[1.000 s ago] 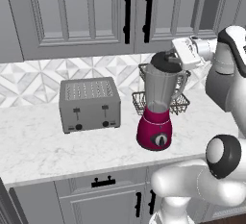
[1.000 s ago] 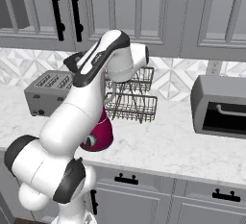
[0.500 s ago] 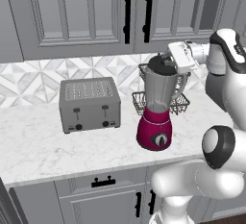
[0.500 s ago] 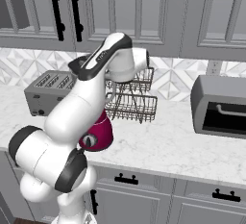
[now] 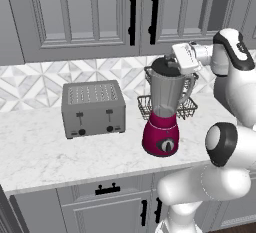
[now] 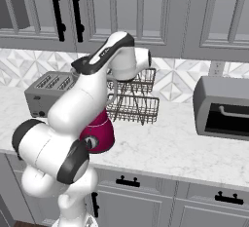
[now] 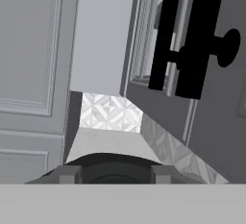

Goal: Close the lid blender by securely placing the lid on top.

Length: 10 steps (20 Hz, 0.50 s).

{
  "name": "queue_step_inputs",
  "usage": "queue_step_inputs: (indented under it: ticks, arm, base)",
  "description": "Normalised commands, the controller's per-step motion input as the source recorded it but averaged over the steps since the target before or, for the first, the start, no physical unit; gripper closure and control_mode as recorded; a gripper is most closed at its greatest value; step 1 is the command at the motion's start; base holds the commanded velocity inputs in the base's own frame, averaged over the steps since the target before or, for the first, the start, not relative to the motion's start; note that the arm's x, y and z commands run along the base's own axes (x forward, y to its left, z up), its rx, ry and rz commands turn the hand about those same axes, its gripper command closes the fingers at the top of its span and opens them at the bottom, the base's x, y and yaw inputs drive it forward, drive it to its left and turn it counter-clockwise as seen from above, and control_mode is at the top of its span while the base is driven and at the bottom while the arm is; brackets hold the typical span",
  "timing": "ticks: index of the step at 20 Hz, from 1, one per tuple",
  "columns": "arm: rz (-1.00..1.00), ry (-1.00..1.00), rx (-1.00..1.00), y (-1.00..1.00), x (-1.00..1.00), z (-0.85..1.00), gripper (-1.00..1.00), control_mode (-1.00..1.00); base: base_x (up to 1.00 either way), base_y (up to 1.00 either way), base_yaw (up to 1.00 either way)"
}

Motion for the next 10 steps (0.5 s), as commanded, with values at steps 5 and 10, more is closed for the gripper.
queue_step_inputs:
  ticks: [5, 10]
  arm:
    - [0.00, 0.00, 0.00, 0.00, 0.25, -0.05, 1.00, -1.00]
    - [0.00, 0.00, 0.00, 0.00, 0.18, -0.06, 1.00, -1.00]
  base:
    - [0.00, 0.00, 0.00]
    - [0.00, 0.00, 0.00]
